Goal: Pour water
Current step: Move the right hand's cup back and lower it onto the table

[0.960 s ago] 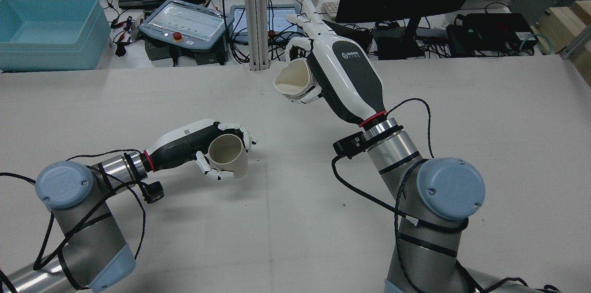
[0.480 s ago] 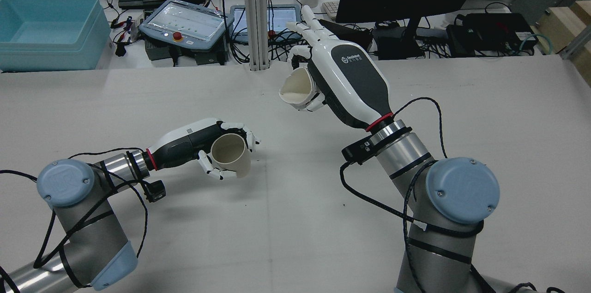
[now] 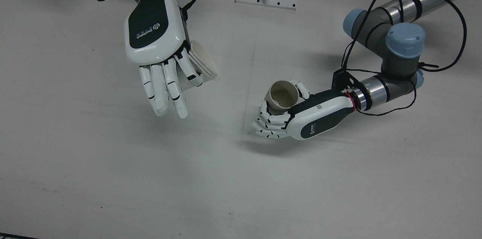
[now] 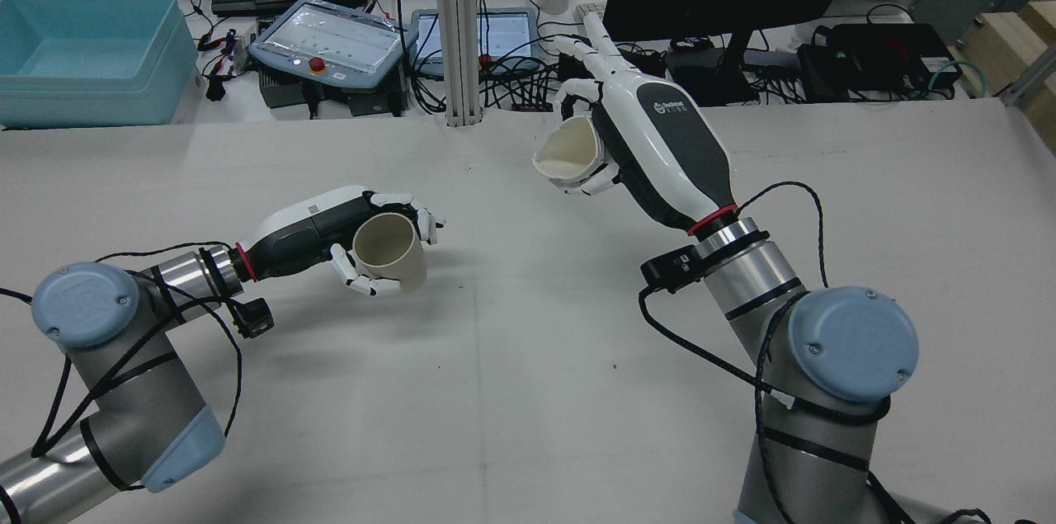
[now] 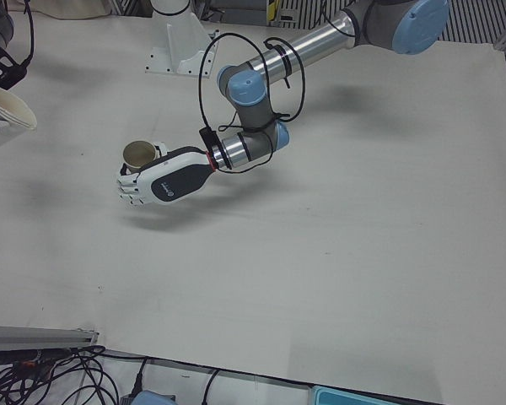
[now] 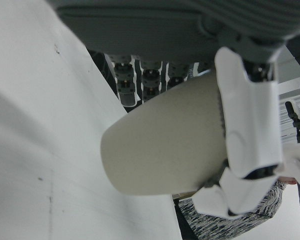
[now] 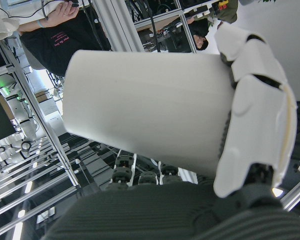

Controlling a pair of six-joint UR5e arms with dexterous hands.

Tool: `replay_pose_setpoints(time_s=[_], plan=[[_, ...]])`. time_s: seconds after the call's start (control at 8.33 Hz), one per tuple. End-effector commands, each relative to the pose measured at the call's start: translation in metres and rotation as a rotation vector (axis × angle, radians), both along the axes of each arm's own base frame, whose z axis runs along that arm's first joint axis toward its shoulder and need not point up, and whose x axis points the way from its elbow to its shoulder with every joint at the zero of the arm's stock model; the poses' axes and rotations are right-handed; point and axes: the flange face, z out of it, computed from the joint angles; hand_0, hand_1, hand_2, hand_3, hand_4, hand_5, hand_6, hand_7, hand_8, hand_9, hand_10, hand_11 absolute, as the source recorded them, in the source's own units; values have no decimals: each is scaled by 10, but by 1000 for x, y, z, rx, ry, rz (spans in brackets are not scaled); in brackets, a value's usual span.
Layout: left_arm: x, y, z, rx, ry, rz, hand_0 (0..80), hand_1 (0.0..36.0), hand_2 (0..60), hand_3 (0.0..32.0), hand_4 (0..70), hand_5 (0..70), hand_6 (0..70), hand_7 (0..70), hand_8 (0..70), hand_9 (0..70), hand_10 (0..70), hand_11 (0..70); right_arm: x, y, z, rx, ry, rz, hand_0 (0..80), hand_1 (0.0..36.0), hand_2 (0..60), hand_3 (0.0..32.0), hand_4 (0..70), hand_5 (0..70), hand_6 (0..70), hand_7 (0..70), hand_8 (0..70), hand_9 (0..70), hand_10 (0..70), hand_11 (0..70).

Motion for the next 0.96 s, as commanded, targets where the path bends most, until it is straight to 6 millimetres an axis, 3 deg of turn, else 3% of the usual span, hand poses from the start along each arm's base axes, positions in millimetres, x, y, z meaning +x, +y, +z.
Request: replay_pose_setpoints(time_s=[0.0,0.12,0.24,0.36,0.48,0.72,0.84], plan=[[-111,-24,102,-46,-80,-107,557,360,600,0,501,700,285,418,174,261,124,198,42,0,88,-153,-293,45,528,192,187,0,440,413,113,138,12,13,88,141],[-145,-29,137,-69,-94,-151,550,360,600,0,499,700,284,414,170,256,123,197,67,-10,106,-165,-326,71,529,193,191,0,435,417,109,129,11,11,87,139],[-180,-33,182,-109,-110,-194,543,360,600,0,496,700,288,422,175,264,125,199,80,-8,137,-198,-394,53,523,190,193,0,432,409,106,124,11,10,87,139],[-202,-29,232,-153,-127,-213,529,360,600,0,484,700,287,421,179,269,129,203,87,-15,176,-245,-472,33,511,176,197,0,456,376,101,117,10,9,90,141],[-224,-31,263,-184,-137,-241,528,360,600,0,484,700,286,419,177,267,129,203,88,-17,207,-286,-543,7,500,164,197,0,480,348,97,111,9,8,91,141],[-250,-22,298,-226,-165,-272,529,360,600,0,478,700,284,416,176,267,129,203,97,-8,282,-382,-539,16,485,146,176,0,441,297,69,62,3,0,70,108],[-262,-12,312,-243,-181,-284,527,360,600,0,467,700,277,409,173,262,125,199,92,-9,300,-412,-562,-17,476,134,167,0,414,264,63,52,2,0,74,114]])
